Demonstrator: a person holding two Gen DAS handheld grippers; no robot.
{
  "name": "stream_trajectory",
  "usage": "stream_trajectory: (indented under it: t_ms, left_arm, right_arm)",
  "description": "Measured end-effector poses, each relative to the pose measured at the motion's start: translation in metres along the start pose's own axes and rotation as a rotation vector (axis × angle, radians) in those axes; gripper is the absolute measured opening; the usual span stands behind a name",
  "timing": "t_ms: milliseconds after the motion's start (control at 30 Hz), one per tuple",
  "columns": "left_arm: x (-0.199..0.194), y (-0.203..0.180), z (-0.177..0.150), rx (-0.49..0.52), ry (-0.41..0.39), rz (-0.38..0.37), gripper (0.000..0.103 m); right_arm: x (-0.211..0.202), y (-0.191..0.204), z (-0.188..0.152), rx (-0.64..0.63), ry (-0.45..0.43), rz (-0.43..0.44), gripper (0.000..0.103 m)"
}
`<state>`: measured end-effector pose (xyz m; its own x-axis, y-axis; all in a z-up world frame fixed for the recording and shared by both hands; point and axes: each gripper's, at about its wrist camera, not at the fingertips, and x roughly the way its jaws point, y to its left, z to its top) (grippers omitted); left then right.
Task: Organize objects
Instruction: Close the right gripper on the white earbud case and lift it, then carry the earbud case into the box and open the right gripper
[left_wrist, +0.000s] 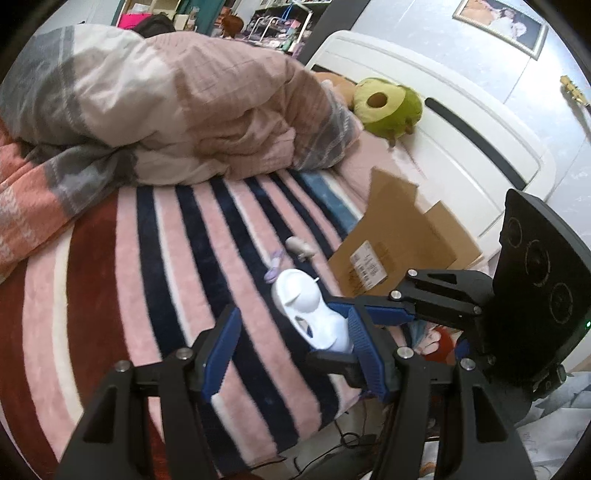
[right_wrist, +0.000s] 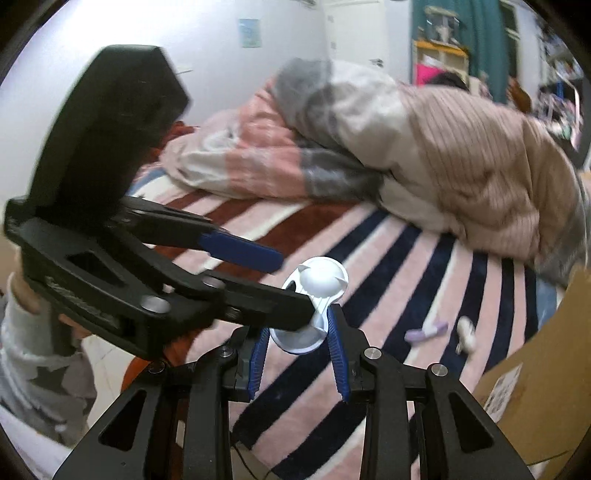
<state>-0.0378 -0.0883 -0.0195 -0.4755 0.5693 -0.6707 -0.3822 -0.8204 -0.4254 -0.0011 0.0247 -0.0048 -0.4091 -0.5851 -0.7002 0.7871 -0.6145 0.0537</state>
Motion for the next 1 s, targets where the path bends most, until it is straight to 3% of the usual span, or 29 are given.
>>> stream_trajectory:
  t_ms: [267,533,733,1000]
  left_arm:
    - [0.000,-0.036,0.025,0.054,-0.038,-0.041,0.041]
    - [0.024,-0.088,0.057,0.132,-0.048,-0.058,0.040]
    - [0.061,-0.138,0.081,0.203,-0.014,-0.081,0.040]
    - [0.115,-0.187,0.092,0.255,0.080,-0.103,0.040]
  right_arm:
    - [-0.031,-0.016,0.006,-0.027,-0.035,-0.009,0.026]
    - [-0.074,-0.055,-0.002,0.003,-0.084,-0.079,0.026]
    - [-0.109,-0.100,-0.023,0.057,-0.105,-0.126,0.026]
    - [-0.136,-0.153,-0.056,0.127,-0.061,-0.148,0.026]
